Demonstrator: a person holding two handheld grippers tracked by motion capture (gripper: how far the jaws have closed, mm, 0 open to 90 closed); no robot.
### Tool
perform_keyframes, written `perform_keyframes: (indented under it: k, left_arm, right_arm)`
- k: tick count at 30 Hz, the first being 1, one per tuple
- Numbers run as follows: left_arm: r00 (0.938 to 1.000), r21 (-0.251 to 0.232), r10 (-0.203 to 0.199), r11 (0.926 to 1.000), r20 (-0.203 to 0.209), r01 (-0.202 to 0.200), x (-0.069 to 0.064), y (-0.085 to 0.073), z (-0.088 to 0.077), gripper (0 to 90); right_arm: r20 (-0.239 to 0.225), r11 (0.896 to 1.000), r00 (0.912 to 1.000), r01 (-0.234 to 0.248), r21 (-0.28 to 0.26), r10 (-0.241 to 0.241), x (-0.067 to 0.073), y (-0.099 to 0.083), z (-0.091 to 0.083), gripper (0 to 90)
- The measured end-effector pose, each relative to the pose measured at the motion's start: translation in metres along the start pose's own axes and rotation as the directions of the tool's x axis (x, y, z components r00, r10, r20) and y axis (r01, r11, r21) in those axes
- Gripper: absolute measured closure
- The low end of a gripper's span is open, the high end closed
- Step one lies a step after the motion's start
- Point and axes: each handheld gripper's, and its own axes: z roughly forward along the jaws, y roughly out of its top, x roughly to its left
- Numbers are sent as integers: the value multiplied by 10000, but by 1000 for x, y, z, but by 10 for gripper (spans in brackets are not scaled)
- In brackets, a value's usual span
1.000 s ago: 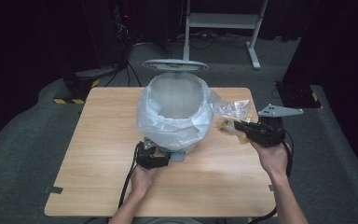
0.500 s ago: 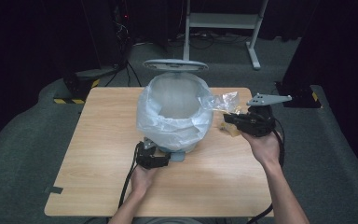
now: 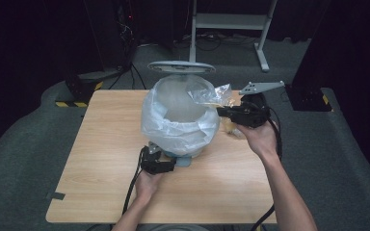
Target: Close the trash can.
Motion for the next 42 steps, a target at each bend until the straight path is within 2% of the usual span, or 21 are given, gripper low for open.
perform_keyframes:
  k: [9,14,32,42]
  left_arm:
    - [10000,-10,-26,10000,12,26,0,0,0,178]
    - [9999,-50,95,9999,-138,-96,-2,0,0,178]
    - [9998,-95,31,9999,-201,-33,-4,0,0,191]
    - [9998,-109,-46,9999,-203,44,-4,0,0,195]
  right_arm:
    - [-201,9999,9997,113,-1,-113,5,18,11,875]
    - [-321,9997,9993,180,154,-175,7,30,27,875]
    - [-555,9993,9985,17,375,4,5,46,70,872]
    - [-570,9988,9983,120,474,-92,8,54,88,871]
